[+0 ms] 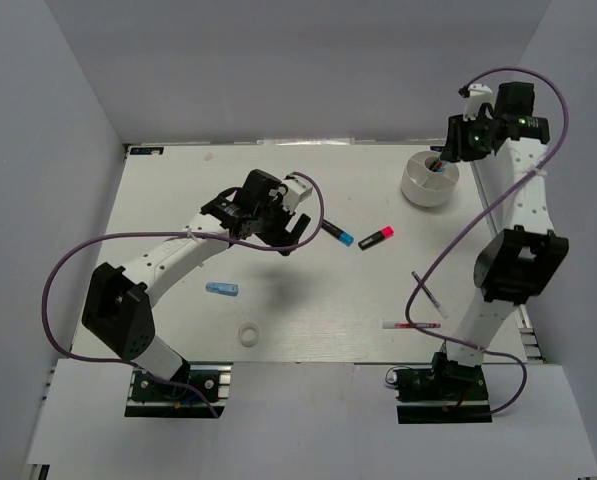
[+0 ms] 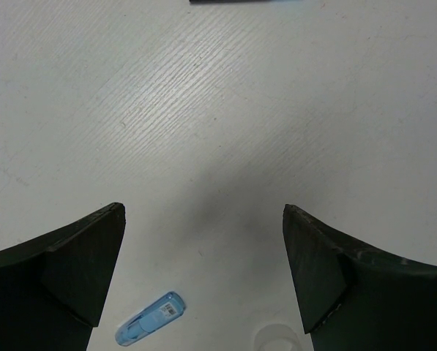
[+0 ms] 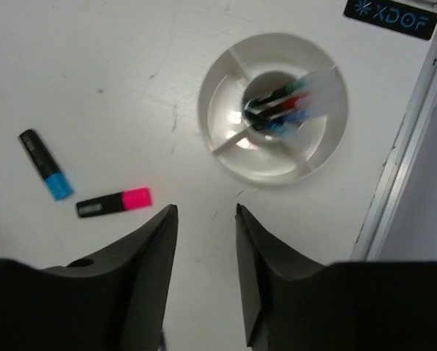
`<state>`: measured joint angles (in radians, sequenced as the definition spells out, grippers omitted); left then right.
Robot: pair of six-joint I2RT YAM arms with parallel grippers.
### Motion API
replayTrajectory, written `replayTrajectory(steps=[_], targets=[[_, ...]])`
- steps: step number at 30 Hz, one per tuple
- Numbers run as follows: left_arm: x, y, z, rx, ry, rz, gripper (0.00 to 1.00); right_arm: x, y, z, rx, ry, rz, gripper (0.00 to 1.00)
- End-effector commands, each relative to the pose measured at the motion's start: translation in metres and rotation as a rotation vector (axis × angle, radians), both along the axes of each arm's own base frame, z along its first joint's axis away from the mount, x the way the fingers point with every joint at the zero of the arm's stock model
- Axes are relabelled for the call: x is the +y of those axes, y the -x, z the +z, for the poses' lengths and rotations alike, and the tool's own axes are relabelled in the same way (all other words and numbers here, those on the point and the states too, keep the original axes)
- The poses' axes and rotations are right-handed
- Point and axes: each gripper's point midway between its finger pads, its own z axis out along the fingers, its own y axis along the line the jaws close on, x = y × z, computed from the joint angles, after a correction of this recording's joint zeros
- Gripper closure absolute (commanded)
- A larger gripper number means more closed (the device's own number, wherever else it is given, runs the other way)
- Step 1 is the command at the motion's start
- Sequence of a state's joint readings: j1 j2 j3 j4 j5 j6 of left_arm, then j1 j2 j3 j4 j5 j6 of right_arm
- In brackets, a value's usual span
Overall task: Sort the stationery into containers
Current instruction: Place the pen in the storage box, then pick up the pen from the center of the board.
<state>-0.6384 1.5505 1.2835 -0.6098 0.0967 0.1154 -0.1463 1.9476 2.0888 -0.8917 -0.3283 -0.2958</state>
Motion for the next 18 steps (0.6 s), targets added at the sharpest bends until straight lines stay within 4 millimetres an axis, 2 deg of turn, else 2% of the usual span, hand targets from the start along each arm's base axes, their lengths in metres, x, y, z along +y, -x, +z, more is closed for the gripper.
replayTrajectory(steps=[1,2,3,5,6,7,9,10,12,13,15,18], targets=[[0.002,0.000,0.010,-0.021,0.011,-0.003,0.02,0.017,0.063,0.038,-0.048,-0.016,0.096,0.58],[0.003,0.002,0.009,-0.022,0.010,-0.006,0.02,0.019,0.082,0.027,-0.010,-0.005,0.117,0.60],[0.004,0.004,0.005,-0.016,0.006,-0.006,0.02,0.019,0.109,0.006,0.036,0.028,0.155,0.62],[0.004,0.007,0.003,-0.007,0.011,-0.011,0.02,0.018,0.134,-0.020,0.096,0.054,0.162,0.62],[0.004,0.008,0.000,0.004,0.011,-0.016,0.02,0.015,0.148,-0.024,0.102,0.079,0.157,0.62],[0.002,0.010,-0.001,0.010,0.017,-0.025,0.02,0.017,0.167,-0.054,0.182,0.064,0.164,0.61],[-0.003,0.016,-0.001,0.032,0.042,-0.054,0.02,0.021,0.185,-0.069,0.207,0.057,0.173,0.60],[-0.006,0.017,0.001,0.040,0.053,-0.069,0.02,0.024,0.201,-0.092,0.272,0.039,0.177,0.60],[-0.010,0.021,0.003,0.061,0.080,-0.095,0.02,0.028,0.213,-0.108,0.303,0.031,0.189,0.60],[-0.011,0.021,0.004,0.062,0.086,-0.104,0.02,0.030,0.224,-0.126,0.348,0.022,0.193,0.60],[-0.015,0.024,0.002,0.080,0.099,-0.116,0.02,0.028,0.233,-0.149,0.384,0.041,0.183,0.62],[-0.015,0.024,-0.001,0.090,0.103,-0.107,0.02,0.029,0.234,-0.164,0.392,0.056,0.187,0.64]])
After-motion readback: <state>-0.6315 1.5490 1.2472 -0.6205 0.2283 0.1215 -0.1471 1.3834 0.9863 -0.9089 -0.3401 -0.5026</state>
